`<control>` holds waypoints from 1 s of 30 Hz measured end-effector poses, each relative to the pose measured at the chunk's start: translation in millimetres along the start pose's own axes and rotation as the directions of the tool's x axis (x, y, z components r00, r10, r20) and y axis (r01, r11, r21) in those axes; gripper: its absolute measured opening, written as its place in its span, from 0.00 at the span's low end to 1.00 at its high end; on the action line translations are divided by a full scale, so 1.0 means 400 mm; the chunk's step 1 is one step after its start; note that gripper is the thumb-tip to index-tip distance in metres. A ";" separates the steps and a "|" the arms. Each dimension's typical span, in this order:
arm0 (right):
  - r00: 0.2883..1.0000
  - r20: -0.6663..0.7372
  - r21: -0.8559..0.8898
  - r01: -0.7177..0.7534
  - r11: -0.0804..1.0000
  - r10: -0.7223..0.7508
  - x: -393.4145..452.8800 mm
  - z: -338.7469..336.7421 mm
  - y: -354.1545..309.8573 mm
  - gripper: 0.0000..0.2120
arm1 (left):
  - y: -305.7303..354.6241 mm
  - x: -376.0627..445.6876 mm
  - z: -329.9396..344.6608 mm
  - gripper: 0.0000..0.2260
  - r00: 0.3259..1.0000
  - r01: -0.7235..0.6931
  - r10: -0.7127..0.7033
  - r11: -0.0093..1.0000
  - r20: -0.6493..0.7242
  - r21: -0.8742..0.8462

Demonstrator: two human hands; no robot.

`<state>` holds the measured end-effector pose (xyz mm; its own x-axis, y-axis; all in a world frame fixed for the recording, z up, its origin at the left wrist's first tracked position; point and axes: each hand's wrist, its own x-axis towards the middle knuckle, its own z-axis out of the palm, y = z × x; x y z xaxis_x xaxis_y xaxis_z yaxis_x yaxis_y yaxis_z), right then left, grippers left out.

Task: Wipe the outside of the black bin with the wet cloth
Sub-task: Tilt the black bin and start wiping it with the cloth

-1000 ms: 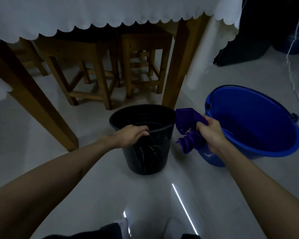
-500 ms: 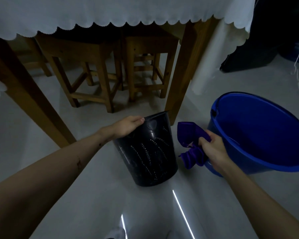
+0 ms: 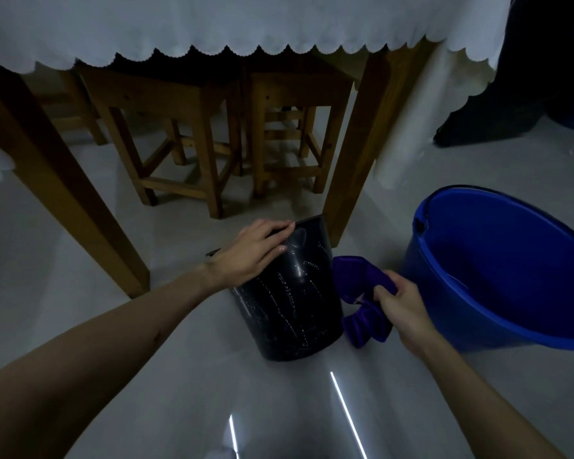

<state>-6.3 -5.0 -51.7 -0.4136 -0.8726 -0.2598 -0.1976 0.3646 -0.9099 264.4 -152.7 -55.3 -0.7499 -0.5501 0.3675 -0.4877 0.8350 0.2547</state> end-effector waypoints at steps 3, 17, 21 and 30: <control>1.000 0.009 0.000 0.006 1.000 -0.006 0.002 0.003 0.010 0.13 | -0.026 0.017 0.002 0.18 0.997 -0.033 0.035 0.999 -0.072 0.039; 0.999 0.031 0.047 0.020 0.999 -0.022 0.012 0.014 0.021 0.16 | -0.033 0.061 -0.021 0.23 0.994 -0.059 0.058 0.998 0.096 0.002; 0.999 0.039 0.038 0.037 0.999 -0.038 0.009 0.018 0.025 0.16 | -0.034 0.065 -0.025 0.23 0.989 -0.078 0.078 0.997 0.123 -0.004; 0.977 -0.101 0.158 0.201 0.967 -0.187 0.016 0.037 0.003 0.14 | -0.026 0.072 0.001 0.13 0.998 0.060 -0.058 0.969 0.016 -0.238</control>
<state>3.9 -15.1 -59.4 -0.4574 -0.8878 -0.0512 -0.1340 0.1256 -0.9830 247.7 -177.1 -47.8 -0.7274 -0.5971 0.3381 -0.4115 0.7739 0.4815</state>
